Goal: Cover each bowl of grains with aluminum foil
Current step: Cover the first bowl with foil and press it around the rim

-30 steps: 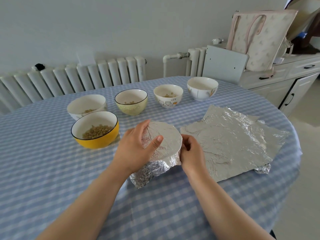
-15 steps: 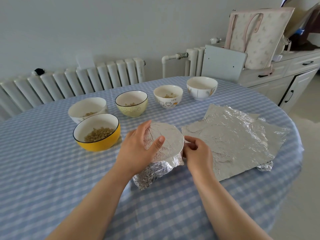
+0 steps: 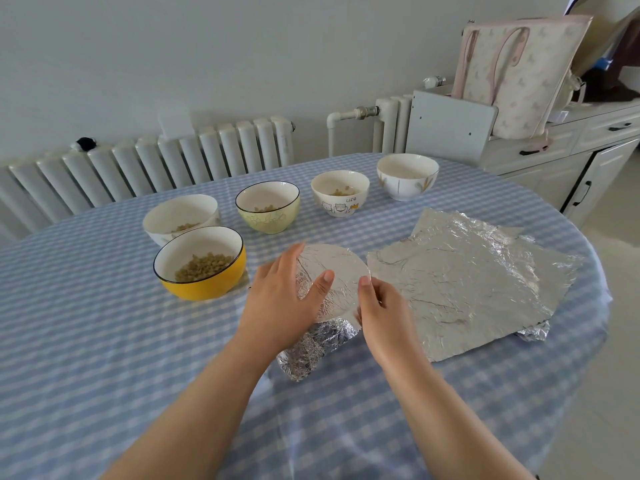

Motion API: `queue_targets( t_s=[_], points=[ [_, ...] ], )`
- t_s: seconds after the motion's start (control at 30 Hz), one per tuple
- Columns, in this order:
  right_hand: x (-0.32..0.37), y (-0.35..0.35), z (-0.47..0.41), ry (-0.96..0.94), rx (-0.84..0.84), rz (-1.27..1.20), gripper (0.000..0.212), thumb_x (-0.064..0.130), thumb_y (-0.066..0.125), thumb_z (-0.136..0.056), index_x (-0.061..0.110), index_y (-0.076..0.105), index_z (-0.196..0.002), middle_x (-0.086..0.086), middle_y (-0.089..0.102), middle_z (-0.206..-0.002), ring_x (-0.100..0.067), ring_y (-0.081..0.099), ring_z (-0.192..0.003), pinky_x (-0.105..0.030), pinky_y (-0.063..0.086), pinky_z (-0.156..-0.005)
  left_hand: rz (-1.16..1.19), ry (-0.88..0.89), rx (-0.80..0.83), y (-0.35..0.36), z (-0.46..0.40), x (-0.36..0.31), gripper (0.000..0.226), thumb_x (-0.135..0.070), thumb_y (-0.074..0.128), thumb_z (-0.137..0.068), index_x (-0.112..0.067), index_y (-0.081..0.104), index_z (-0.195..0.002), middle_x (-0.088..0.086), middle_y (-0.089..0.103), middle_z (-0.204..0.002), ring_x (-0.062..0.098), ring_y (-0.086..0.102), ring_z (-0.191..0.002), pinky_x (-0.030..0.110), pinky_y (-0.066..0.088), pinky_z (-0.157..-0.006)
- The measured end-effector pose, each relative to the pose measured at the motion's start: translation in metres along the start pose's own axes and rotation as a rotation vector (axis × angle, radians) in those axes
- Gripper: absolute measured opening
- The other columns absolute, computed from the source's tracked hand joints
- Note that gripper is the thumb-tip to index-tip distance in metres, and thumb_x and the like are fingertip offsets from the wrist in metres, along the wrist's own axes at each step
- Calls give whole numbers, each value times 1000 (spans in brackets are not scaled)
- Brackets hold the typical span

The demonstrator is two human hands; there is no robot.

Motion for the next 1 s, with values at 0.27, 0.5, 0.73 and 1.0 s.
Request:
queue_targets(
  t_s=[0.27,0.5,0.73,1.0],
  points=[
    [-2,4,6,62,-13,-260,42,25,40,-102,16,30,-63,6,27,-48,-7,23,-44,-18,22,-41,71,9,149,-2,0,14,110,-90,43,-68,-26,14,-152,0,28,-158,20,28,-142,45,31,-113],
    [-6,2,-11,72,69,-164,49,31,43,-100,17,31,-54,1,33,-50,-16,30,-49,-26,27,-52,203,-29,337,-13,11,28,132,-90,61,-48,-37,1,-154,-17,-10,-161,5,-6,-148,49,13,-121],
    [-16,0,-31,102,208,-124,54,50,43,-95,25,42,-47,1,40,-58,-20,36,-65,-39,28,-70,122,-46,159,-10,30,25,137,-98,50,-41,-32,8,-154,-15,3,-160,5,-2,-145,39,11,-118],
    [-13,-4,0,34,179,-18,59,69,39,-80,30,38,-124,12,56,-116,0,56,-104,-15,40,-78,197,-43,141,-6,30,27,134,-97,55,-43,-33,11,-153,-16,9,-157,9,10,-146,47,22,-119]
  ],
)
Point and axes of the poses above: each hand's wrist, its own z-axis away from the middle knuckle, its own y-axis out of the palm, x = y × z, the point moved 5 cm from there along -z, towards the middle knuckle
